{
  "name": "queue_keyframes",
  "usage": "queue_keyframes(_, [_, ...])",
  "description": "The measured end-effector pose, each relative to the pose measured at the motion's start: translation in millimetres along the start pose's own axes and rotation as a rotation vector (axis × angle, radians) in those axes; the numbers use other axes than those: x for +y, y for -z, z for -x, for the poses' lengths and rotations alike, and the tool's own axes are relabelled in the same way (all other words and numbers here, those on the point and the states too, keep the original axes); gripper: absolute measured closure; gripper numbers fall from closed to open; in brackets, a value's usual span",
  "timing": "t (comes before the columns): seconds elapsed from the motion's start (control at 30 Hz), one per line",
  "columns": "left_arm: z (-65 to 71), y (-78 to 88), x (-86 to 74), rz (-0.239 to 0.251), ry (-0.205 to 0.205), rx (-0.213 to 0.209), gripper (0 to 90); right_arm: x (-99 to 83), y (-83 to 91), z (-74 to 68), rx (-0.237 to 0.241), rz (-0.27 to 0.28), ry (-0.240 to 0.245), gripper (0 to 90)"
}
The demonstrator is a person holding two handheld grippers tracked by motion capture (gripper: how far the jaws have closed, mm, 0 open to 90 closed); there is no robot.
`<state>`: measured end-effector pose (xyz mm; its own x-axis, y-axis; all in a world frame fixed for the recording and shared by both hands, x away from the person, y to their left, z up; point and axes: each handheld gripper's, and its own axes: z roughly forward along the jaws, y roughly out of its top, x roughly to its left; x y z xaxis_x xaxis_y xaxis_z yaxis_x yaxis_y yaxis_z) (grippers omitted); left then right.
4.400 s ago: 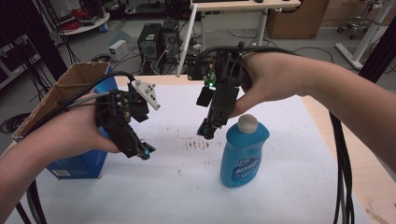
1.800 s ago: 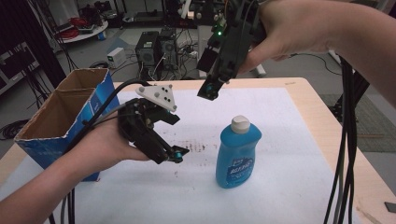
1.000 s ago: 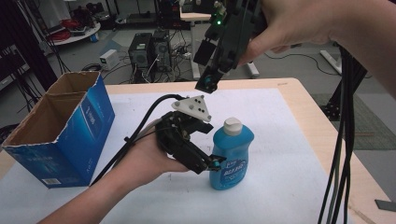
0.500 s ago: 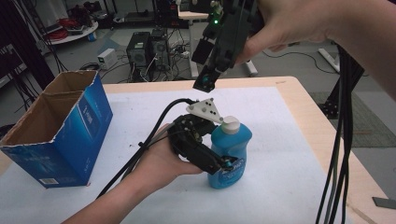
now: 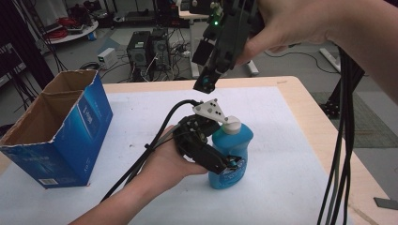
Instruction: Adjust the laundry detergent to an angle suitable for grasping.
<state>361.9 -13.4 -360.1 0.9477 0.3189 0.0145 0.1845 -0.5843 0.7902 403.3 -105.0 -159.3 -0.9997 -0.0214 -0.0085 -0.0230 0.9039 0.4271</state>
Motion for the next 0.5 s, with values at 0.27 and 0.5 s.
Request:
queue_keyframes(0.27, [0.4, -1.7, -0.3, -0.008, 0.003, 0.007, 17.0, 0.0, -1.7, 0.1, 0.001, -0.005, -0.002, 17.2])
queue_keyframes(0.5, [0.9, -2.7, 0.3, -0.018, 0.001, 0.005, 22.6, -0.8, -2.4, 0.5, 0.001, -0.007, -0.006, 17.2])
